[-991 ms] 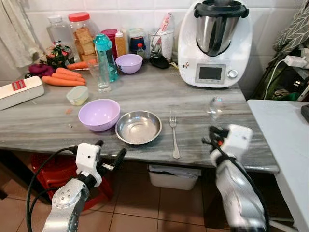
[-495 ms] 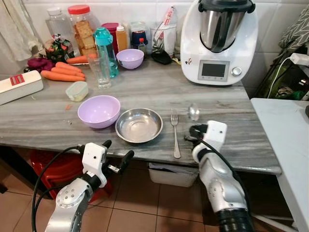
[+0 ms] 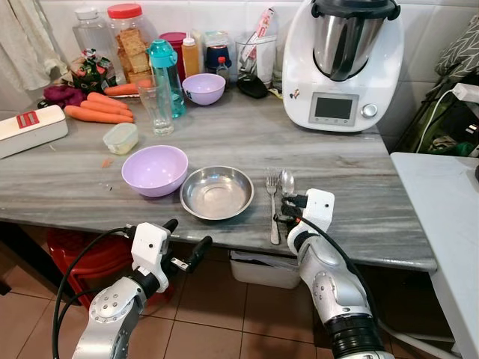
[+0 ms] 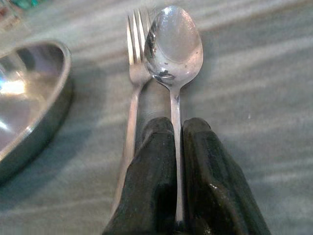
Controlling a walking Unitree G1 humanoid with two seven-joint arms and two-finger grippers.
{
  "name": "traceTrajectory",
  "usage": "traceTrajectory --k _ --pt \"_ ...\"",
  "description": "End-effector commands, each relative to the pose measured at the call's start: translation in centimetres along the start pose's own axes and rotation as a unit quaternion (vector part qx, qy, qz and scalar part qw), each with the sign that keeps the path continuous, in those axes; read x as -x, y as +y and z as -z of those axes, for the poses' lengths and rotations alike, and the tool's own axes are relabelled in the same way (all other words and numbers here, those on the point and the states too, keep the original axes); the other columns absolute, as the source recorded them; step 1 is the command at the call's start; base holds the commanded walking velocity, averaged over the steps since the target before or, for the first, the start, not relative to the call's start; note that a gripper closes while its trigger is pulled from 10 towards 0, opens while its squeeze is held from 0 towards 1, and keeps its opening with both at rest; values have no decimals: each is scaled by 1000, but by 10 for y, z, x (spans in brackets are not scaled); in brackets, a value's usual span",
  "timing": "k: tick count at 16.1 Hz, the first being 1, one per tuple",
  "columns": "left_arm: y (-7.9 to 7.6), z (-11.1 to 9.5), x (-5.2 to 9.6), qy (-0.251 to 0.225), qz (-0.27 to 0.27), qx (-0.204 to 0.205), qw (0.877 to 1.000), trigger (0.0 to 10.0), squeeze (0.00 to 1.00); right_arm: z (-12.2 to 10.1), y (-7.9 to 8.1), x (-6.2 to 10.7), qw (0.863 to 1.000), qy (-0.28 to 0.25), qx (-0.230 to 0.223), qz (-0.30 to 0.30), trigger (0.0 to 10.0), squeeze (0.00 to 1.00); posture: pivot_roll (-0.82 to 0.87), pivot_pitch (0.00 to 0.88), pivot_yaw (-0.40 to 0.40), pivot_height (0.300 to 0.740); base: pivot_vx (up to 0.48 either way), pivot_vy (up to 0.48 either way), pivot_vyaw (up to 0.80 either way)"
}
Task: Setting the table
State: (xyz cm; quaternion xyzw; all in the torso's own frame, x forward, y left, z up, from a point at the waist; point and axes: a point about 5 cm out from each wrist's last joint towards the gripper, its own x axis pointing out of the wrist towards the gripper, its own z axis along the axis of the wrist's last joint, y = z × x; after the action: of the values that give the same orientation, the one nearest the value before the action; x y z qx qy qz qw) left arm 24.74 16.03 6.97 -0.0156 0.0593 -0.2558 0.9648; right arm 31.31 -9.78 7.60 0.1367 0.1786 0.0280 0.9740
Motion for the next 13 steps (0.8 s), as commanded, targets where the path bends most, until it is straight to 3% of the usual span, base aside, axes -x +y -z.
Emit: traceTrajectory --k 1,5,13 --pt "-4 -5 -2 -10 18 0 1000 10000 0 -4 3 -2 1000 -4 6 1 10000 0 14 0 12 740 0 0 0" --pt "-12 -7 -3 -15 57 17 998 10000 0 -3 -3 -6 1000 1 7 13 10000 0 14 0 14 740 0 0 0" --pt "-15 -3 -2 -5 71 17 997 10000 0 -2 -9 -11 1000 7 10 27 10000 0 13 0 20 740 0 0 0"
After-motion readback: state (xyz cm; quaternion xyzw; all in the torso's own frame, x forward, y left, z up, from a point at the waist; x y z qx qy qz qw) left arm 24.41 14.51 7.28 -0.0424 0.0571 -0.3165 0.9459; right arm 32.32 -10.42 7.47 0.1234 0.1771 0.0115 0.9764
